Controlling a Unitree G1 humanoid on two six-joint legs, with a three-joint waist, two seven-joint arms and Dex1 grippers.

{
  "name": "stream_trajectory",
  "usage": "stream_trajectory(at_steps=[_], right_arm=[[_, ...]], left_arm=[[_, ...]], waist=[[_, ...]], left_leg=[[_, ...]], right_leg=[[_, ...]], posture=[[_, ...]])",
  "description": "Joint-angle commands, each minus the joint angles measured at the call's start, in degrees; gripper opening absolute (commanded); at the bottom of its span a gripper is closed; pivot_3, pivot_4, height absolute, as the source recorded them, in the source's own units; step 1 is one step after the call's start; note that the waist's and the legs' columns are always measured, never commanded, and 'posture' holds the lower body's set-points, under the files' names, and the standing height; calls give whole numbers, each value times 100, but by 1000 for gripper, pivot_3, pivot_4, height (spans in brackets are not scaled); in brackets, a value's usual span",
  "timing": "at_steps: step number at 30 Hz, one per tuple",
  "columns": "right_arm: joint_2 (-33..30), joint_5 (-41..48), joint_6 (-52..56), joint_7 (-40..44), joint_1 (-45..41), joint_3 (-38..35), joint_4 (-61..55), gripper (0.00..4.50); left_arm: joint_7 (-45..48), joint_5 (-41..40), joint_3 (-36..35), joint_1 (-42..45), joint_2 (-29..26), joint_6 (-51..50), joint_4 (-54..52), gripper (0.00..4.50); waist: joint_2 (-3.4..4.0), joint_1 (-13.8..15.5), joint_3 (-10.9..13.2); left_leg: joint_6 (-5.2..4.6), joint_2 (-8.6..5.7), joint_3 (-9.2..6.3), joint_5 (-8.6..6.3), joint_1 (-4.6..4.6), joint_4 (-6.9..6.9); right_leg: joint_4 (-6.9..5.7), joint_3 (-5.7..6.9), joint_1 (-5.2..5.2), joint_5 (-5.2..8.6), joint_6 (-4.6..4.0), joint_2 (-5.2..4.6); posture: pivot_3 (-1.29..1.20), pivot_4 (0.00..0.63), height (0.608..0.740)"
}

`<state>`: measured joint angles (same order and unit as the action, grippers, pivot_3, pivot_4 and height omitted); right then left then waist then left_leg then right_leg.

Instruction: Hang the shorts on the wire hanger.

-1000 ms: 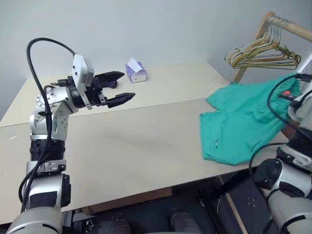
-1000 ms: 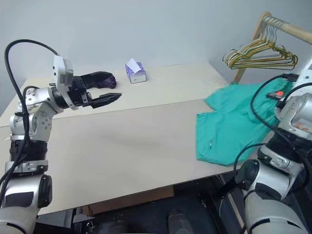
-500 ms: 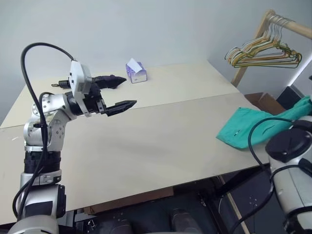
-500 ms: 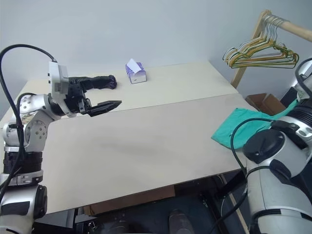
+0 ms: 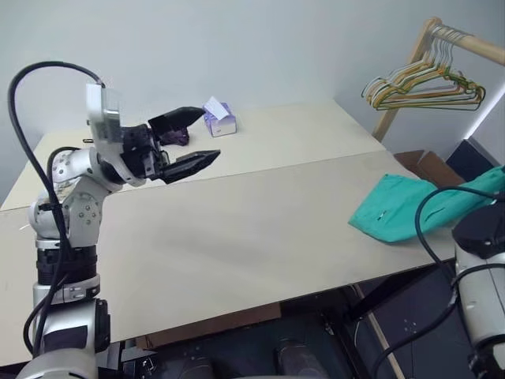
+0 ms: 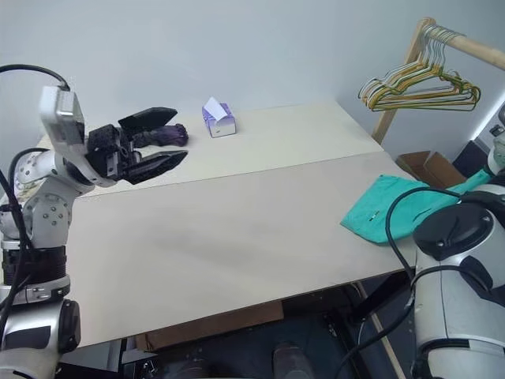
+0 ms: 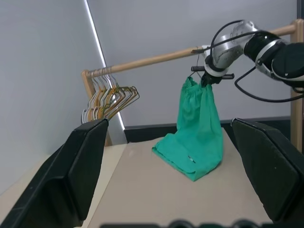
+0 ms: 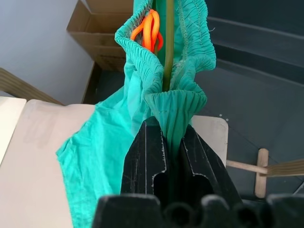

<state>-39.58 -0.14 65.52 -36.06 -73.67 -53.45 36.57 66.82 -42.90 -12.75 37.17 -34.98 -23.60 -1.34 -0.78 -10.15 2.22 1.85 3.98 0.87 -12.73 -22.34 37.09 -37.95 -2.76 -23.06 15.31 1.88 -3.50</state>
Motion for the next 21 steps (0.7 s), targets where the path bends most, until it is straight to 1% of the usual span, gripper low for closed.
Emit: stream_trajectory(at_steps=[1,2,5,6,7,10,12,13,16,21], right_arm=[[-150,27,-158,196,163,504,-186,693],[-163,29,-173,228,206,610,-208,893],[-171,19,-208,205,261,832,-299,1924],[-181,-18,-235,200,282,938,-344,2133],[-187,-65,-290,174,308,1040,-394,2606],[-221,-210,-396,134,358,1374,-634,3573],[-215,-243,-403,117,368,1481,-742,4309],[-195,-286,-405,98,387,1565,-812,4457],[-103,-473,-380,66,495,1945,-1122,4457],[32,-1176,-558,87,847,3215,-1781,4457]], left_arm=[[-41,-263,-208,116,-3,-44,-160,4500],[-47,-266,-200,113,-10,-46,-163,4500],[-55,-247,-168,74,-35,-26,-170,4500],[-51,-244,-159,57,-46,-26,-175,4500],[-43,-246,-149,49,-59,-40,-177,4500],[-32,-232,-134,14,-74,-40,-185,4500],[-41,-218,-133,0,-67,-24,-173,4500],[-46,-225,-136,-4,-66,-33,-167,4500],[-49,-226,-141,-19,-65,-31,-163,4500],[-208,-100,-125,-66,-81,-1,-170,4500]], waist=[[0,1,0],[0,-3,0],[9,-10,-3],[10,-16,-3],[11,-17,-3],[11,-13,-3],[11,-11,-3],[11,-12,-3],[11,-12,-3],[14,-21,-5]], left_leg=[[0,0,0,0,-1,0],[0,-1,0,0,0,0],[-1,-1,3,0,3,-1],[-1,-1,4,1,4,-3],[-1,-1,4,1,5,-5],[-1,-1,5,1,5,-6],[-1,-2,6,1,5,-6],[-1,-1,6,1,5,-6],[-1,-1,7,1,6,-8],[-1,-1,13,1,10,-8]], right_leg=[[0,0,0,0,0,0],[0,-1,0,0,0,0],[-3,-5,-1,0,0,0],[-3,-5,-1,0,0,0],[-3,-6,-1,0,0,0],[-2,-7,-2,0,0,1],[-2,-8,-2,0,0,0],[-2,-8,-2,0,0,1],[-2,-9,-2,0,0,1],[-4,-17,-4,0,0,1]], posture=[[-103,0,740],[-102,0,740],[-101,0,740],[-101,0,740],[-100,0,740],[-99,0,740],[-98,0,740],[-97,0,740],[-96,0,740],[-91,0,740]])
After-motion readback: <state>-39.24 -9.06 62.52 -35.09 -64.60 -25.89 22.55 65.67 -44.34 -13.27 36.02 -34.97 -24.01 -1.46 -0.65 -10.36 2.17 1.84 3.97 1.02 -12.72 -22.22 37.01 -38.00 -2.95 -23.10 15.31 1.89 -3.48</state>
